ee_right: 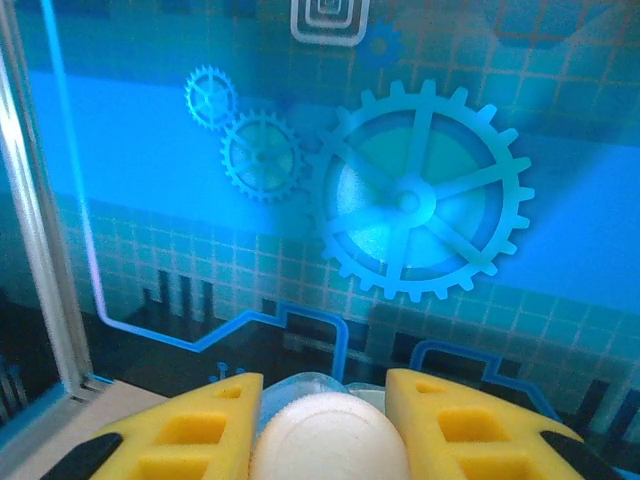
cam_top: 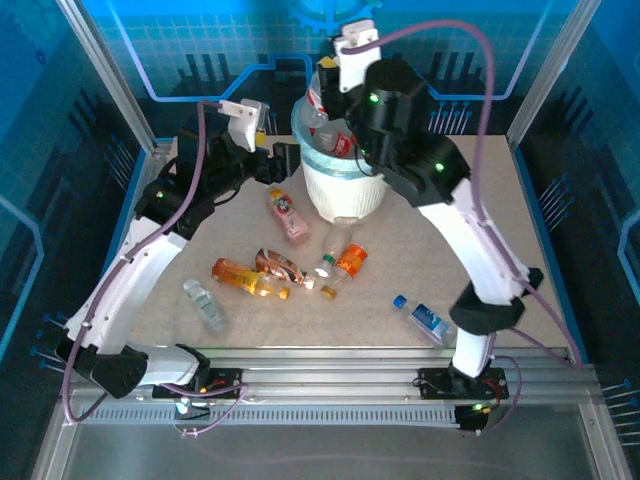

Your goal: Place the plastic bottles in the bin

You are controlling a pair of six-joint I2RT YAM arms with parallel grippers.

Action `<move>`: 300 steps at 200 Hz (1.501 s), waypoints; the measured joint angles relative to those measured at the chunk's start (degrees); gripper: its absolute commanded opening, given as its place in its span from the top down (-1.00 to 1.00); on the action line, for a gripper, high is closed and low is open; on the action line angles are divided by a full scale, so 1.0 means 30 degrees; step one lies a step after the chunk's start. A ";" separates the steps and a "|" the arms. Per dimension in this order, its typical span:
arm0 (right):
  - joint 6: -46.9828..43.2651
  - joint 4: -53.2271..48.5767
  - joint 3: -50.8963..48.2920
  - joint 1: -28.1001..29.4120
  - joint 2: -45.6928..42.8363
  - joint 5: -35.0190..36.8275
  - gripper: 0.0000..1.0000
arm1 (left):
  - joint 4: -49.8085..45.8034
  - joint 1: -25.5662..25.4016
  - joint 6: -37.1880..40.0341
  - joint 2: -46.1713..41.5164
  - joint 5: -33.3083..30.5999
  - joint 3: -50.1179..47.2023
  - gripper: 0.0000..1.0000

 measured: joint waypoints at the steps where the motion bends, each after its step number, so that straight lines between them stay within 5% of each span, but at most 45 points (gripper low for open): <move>1: -0.0066 -0.0051 0.0168 -0.0051 0.0197 0.0000 1.00 | 0.0000 0.0000 0.0007 0.0029 0.0000 0.0000 -0.65; 197: -0.1413 -0.5166 0.2419 -0.3184 0.8765 -0.3541 1.00 | 0.1705 0.0291 -0.0095 0.1086 0.0364 -0.2346 -0.66; 300: -0.0831 -0.4903 0.2747 -0.3599 0.9180 -0.4758 0.99 | 0.1719 0.0459 -0.0102 0.1188 0.0554 -0.3111 -0.66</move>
